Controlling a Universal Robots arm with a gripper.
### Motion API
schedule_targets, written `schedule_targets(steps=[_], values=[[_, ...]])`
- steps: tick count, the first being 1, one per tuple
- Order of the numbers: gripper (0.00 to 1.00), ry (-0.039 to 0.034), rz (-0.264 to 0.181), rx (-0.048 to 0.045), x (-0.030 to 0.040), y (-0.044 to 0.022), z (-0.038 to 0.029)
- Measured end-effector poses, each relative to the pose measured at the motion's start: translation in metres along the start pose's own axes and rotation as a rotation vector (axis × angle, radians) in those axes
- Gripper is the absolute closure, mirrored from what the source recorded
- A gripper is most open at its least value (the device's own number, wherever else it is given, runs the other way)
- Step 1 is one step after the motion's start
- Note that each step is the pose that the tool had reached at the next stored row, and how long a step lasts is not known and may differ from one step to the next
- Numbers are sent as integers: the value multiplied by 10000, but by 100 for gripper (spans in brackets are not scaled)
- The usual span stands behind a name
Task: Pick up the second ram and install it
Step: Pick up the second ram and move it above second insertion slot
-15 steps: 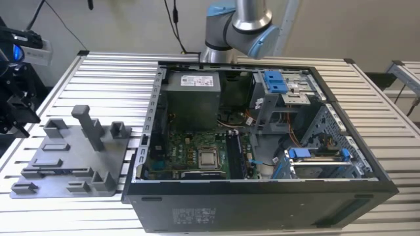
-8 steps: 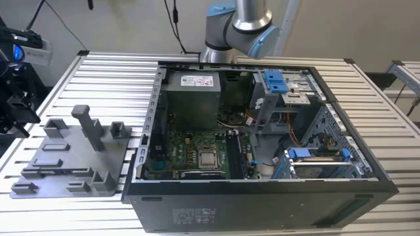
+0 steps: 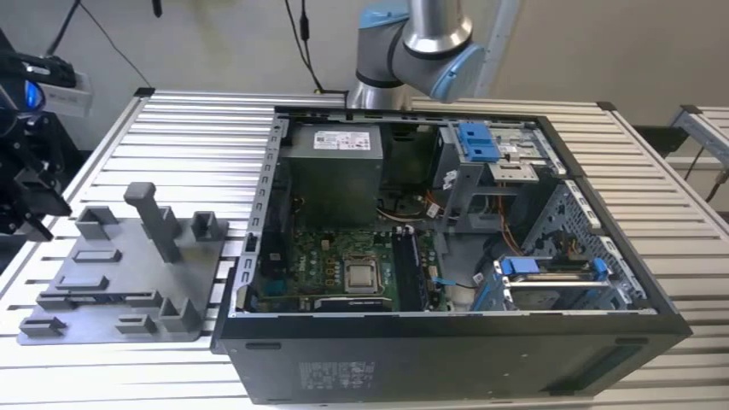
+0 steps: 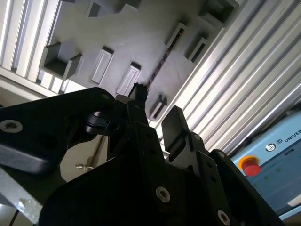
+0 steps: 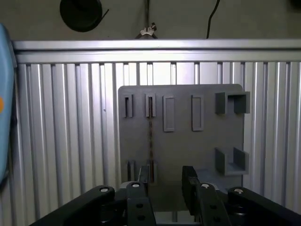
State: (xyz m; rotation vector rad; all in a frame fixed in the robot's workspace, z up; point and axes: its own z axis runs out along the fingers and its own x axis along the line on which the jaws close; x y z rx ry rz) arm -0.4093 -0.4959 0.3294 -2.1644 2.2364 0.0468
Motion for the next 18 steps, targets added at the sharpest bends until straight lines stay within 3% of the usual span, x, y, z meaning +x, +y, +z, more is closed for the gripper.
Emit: schedule_targets(steps=[9,18], values=[[58,-1,-99,-3,3,0,71],[58,0,-629,-26,34,-1,180]])
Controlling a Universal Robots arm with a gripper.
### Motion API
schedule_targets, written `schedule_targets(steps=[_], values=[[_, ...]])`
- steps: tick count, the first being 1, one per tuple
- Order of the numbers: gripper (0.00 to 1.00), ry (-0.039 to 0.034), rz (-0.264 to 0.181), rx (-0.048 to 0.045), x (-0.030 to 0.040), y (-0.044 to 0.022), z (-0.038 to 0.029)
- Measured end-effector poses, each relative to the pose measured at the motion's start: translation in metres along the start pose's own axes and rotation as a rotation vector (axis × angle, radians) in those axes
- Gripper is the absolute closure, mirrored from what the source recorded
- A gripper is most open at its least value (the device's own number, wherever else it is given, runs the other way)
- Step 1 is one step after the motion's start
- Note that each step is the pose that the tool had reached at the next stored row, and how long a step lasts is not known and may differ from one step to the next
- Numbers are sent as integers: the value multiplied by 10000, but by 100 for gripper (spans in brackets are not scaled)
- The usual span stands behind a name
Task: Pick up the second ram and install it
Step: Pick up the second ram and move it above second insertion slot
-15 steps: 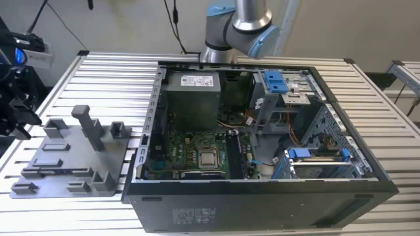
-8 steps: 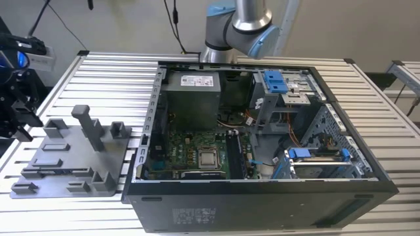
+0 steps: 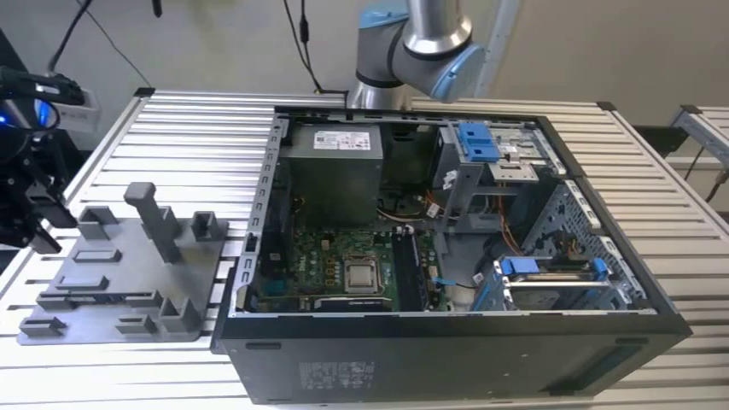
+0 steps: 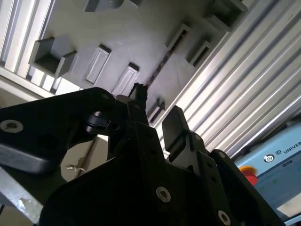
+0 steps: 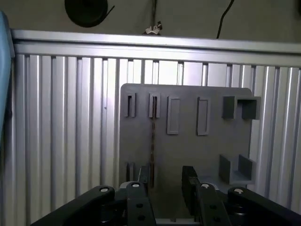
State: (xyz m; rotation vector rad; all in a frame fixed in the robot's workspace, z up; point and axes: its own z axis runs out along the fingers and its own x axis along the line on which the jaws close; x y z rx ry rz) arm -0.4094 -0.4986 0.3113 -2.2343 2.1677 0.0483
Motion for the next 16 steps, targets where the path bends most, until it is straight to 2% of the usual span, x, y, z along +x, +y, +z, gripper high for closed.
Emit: schedule_targets(steps=[10,16], values=[[58,-1,-223,-35,10,0,119],[58,0,-236,-36,12,0,159]])
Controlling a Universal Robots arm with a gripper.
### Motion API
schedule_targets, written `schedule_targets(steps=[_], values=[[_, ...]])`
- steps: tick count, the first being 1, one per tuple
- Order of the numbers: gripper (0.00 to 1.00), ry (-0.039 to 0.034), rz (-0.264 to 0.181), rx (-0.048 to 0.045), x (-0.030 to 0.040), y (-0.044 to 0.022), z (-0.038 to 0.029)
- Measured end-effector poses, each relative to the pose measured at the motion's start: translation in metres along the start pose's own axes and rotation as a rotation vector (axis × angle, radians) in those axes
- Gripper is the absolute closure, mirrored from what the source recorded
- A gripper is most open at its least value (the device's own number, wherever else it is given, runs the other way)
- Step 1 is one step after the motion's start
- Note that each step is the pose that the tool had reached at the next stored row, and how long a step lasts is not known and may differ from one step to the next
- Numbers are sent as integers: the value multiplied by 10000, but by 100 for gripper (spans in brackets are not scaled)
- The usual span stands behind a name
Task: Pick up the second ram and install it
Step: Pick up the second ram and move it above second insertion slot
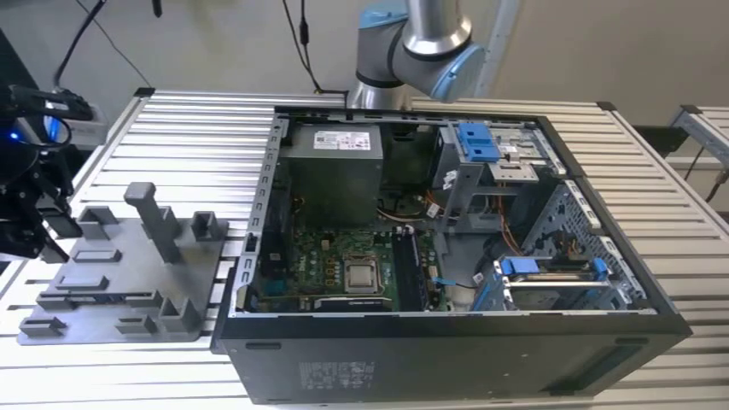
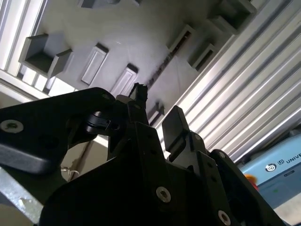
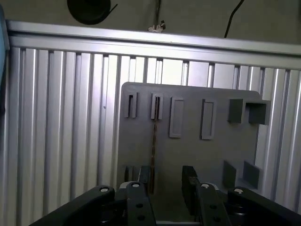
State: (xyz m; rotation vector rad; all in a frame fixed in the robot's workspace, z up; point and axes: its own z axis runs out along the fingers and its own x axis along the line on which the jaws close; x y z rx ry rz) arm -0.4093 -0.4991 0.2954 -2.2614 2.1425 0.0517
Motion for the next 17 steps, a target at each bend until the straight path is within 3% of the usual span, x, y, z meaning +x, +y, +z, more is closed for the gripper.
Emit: schedule_targets(steps=[9,13,17], values=[[58,0,0,0,2,0,48],[58,-9,-15,0,14,0,106],[58,-87,-73,1,17,9,165]])
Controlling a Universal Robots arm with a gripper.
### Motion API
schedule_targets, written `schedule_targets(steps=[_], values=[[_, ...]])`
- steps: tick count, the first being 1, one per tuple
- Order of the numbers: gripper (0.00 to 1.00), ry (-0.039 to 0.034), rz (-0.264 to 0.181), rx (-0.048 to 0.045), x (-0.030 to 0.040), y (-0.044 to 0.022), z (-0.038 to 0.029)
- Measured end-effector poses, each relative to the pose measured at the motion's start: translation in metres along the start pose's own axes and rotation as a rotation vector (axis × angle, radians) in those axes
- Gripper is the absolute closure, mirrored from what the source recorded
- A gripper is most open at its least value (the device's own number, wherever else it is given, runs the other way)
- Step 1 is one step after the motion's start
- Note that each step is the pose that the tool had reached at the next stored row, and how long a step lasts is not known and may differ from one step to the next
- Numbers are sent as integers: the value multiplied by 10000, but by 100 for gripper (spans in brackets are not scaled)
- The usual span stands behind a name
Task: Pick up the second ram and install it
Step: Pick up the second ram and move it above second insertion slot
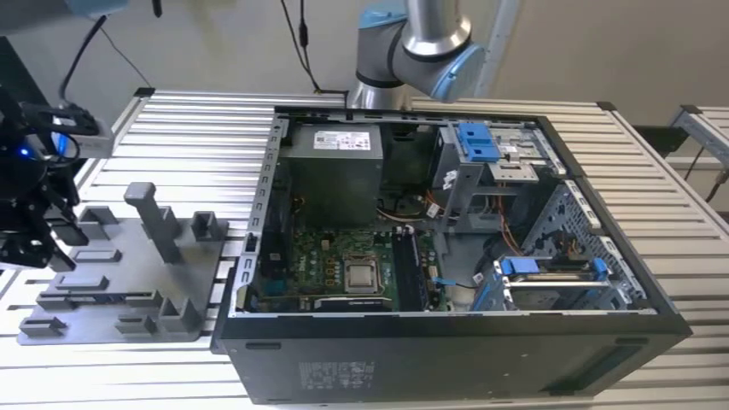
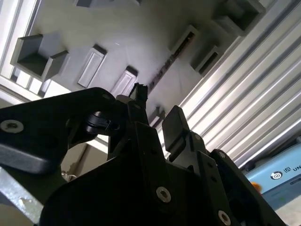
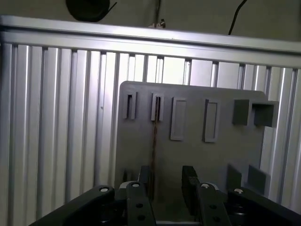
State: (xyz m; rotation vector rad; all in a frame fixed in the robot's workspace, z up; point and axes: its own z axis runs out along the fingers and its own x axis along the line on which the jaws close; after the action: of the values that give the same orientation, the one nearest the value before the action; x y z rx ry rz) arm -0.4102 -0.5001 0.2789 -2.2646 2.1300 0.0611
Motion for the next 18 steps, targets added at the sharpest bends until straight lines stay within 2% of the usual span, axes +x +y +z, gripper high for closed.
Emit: schedule_targets(steps=[4,11,18], values=[[58,-92,-61,4,1,4,43],[58,-107,-64,4,5,6,116],[58,-107,-63,1,7,7,143]])
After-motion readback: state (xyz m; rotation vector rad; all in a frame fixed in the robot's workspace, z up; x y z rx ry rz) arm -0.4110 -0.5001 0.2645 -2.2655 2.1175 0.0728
